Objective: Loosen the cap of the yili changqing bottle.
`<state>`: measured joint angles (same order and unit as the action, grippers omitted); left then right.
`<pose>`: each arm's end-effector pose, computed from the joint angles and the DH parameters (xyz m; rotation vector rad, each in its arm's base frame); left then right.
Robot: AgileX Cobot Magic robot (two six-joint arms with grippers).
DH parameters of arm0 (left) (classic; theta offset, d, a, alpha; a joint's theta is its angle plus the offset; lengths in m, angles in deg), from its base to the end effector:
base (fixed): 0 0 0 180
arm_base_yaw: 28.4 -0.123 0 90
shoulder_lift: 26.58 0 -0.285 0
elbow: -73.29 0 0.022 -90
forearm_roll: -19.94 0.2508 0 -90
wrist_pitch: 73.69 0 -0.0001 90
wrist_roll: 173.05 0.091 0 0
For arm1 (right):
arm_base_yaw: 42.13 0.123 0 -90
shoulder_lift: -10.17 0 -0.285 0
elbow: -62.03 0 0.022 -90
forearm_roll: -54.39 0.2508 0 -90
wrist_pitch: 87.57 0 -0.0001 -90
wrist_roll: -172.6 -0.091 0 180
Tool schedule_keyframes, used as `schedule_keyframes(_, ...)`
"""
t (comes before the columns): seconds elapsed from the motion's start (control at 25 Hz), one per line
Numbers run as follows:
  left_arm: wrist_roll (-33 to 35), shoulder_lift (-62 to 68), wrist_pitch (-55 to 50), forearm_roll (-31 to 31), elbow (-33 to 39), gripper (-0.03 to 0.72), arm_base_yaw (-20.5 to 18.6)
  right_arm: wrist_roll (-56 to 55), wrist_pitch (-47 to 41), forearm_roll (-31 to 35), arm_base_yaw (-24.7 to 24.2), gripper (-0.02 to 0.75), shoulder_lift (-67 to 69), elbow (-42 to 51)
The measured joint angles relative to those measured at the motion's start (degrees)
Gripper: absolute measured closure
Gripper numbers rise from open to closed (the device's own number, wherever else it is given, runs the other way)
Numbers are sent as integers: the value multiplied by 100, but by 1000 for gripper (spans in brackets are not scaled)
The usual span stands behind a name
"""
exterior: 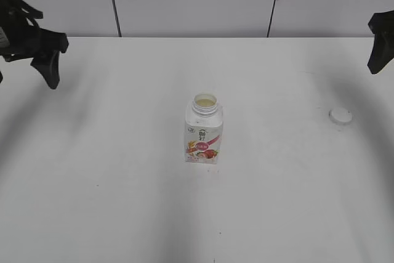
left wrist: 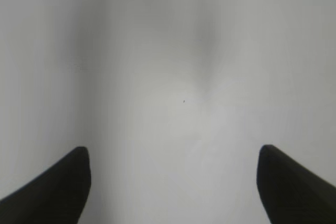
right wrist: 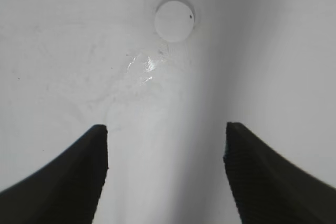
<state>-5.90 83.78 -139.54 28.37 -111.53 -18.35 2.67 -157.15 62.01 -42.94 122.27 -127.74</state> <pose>0.3570 -0.0509 0.2551 0.0019 2.9630 0.1576 0.3699 0.0061 0.2656 -0.1849 2.9786 0.1703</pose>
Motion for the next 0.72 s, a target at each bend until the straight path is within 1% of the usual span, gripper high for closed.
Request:
schedule_keyframes(0.2,2,-12,-355,-10,0,101,-95,-85,-5,-31,0,194,-173,93)
schedule_keyframes(0.36,2,-341,-357,-90,155,101,-99,-128,-5,-31,0,194,-670,604)
schedule_keyframes(0.48,2,-921,-364,-102,659,101,-99,-162,-5,-31,0,194,-1232,1294)
schedule_keyframes(0.72,2,-2569,-241,-106,2286,123,-99,-173,-11,-25,0,194,-2671,2544)
